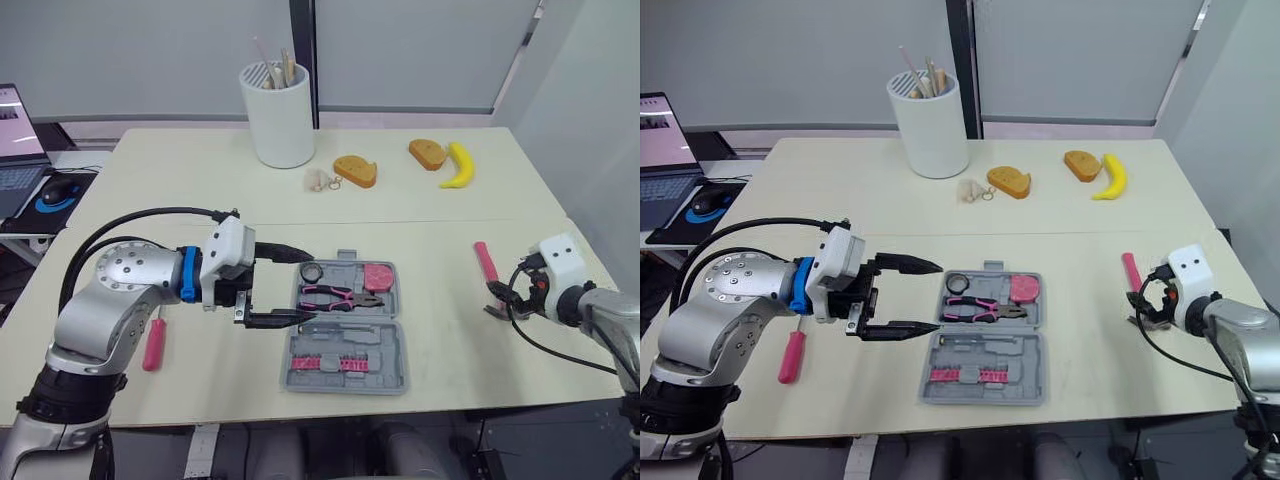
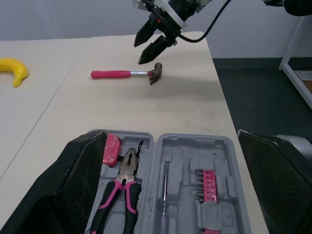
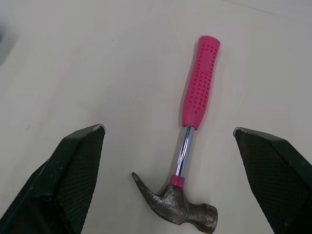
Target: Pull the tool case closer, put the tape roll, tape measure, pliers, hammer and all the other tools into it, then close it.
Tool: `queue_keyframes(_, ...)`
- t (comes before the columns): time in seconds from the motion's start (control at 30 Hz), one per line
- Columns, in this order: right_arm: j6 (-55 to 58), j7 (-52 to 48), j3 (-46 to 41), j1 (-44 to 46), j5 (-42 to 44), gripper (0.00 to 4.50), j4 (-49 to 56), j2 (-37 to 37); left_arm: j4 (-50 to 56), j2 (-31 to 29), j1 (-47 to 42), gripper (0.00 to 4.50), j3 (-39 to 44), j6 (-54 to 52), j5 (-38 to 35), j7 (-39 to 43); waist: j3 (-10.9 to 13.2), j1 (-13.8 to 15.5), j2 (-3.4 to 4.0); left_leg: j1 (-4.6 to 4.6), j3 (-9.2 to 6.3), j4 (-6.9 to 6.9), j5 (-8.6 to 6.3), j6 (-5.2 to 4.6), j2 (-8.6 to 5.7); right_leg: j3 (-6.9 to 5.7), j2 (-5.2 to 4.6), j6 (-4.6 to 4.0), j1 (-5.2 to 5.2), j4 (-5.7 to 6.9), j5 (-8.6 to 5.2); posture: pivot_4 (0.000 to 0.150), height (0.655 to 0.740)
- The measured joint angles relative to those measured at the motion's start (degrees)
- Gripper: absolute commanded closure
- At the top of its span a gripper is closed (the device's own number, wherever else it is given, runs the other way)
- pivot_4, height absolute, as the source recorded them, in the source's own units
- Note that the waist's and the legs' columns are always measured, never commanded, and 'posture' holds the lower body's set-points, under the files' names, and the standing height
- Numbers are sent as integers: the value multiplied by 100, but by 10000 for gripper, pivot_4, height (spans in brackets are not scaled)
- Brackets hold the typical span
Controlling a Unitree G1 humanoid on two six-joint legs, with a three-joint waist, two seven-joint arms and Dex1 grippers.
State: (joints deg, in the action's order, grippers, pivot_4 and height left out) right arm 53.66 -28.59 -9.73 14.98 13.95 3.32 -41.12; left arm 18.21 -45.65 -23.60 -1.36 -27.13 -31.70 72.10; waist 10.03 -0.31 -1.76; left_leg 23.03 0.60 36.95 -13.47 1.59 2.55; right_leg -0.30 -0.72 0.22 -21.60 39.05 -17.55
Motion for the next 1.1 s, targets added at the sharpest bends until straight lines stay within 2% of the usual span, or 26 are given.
queue_keyframes(0.07, -211, 246, 107, 497, -206, 0, -932, 283, 40, 224, -261, 388, -213, -137, -38, -34, 1, -7, -1, -1, 5, 3, 0, 0, -3, 7, 1, 4, 0, 1, 3, 1500, 7303)
queue_keyframes(0.23, -631, 166, 338, 822, -371, 0, -2122, 398, 247, 311, -318, 388, -394, -257, -112, -104, 5, -10, 6, 0, 9, -1, 0, 0, 1, 15, 4, 3, -8, 2, 3, 1500, 7303)
queue_keyframes(0.33, -903, 115, 392, 999, -402, 5493, -2593, 410, 266, 315, -241, 0, -444, -219, -74, -151, 4, -22, 6, -4, 15, 1, 0, 0, 4, 23, 7, 3, -7, 4, 3, 1500, 7303)
queue_keyframes(0.47, -1066, 49, 444, 1083, -462, 19221, -2784, 410, 352, 338, -171, 0, -534, -208, -63, -184, 4, -26, 5, -7, 18, 4, 1, 0, 4, 28, 8, 9, -4, 6, 7, 1500, 7303)
queue_keyframes(0.83, -950, -8, 530, 880, -508, 40352, -2380, 437, 376, 395, -34, 0, -661, 42, 111, -170, 4, -16, 6, -11, 19, 4, 0, 0, 5, 32, 10, 12, 0, 4, 9, 1500, 7303)
queue_keyframes(0.93, -906, -6, 524, 826, -501, 42843, -2283, 438, 368, 362, 74, 0, -672, 169, 196, -122, 4, -15, 6, -12, 20, 5, 0, 0, 5, 33, 10, 12, 0, 4, 9, 1500, 7303)
queue_keyframes(1.1, -596, 13, 445, 595, -452, 42849, -1818, 449, 310, 274, 195, 0, -672, 344, 306, -16, 3, -13, 6, -10, 19, 3, 0, 0, 6, 33, 10, 12, -2, 3, 9, 1500, 7303)
